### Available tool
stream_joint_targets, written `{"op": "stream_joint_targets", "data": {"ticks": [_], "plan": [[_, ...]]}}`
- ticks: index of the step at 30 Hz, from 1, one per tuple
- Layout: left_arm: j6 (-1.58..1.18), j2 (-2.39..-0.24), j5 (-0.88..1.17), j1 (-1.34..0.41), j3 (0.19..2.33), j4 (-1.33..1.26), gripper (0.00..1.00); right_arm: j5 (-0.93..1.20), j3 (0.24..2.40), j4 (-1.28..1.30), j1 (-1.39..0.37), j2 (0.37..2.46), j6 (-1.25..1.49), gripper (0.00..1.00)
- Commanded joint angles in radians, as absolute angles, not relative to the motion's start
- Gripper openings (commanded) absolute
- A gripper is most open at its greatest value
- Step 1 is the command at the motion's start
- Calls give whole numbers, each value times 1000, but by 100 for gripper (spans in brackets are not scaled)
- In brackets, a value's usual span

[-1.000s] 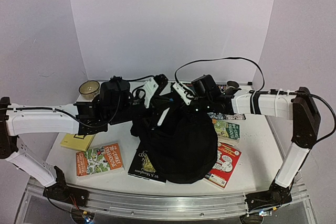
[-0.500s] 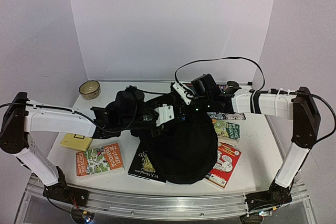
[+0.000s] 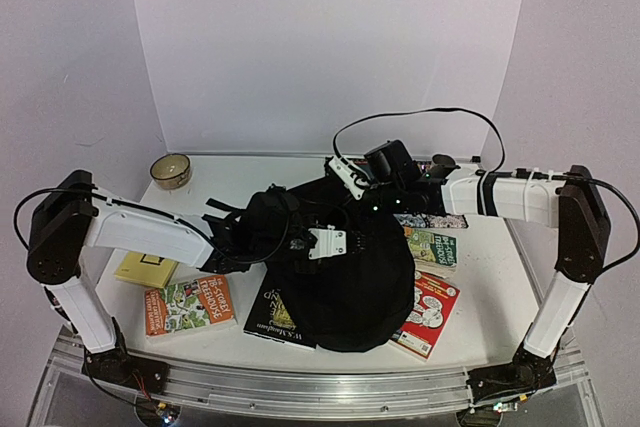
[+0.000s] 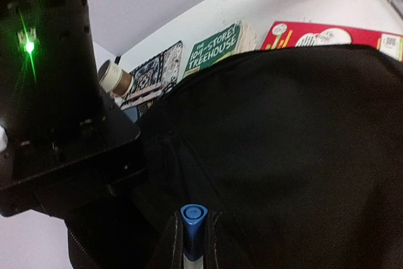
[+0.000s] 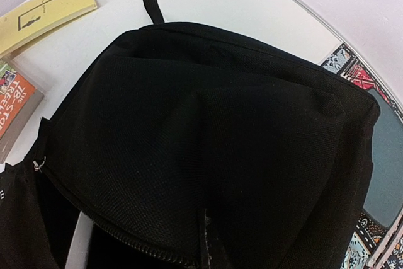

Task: Pack the student bag
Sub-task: Place the pen in the upper front pocket of the bag.

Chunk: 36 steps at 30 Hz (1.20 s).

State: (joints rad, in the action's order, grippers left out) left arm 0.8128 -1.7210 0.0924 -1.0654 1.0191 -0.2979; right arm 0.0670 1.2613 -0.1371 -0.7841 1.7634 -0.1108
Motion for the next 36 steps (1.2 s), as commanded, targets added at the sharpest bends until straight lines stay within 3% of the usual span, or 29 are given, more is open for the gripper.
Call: {"op": "stream_joint_targets", "data": {"ticks": [1,15,23,31,36], "plan": [[838,-1749,-79,-1050,1069,-350,1,108,1313,-130,-791,1757,-97,0],[674,-1856,-411,-1035,1128,-351,10,140,1327,-126,-802,1766,-97,0],[585,-1834,-391,-1036,1126,-350,51,140,1333,-126,-806,1776,-95,0],[536,-1694,-294,-1049,1044,-331,72,111,1344,-126,-807,1787,-95,0],[449,-1573,-264,-1054,1025,-190,82,103,1352,-127,-806,1796,-95,0]]}}
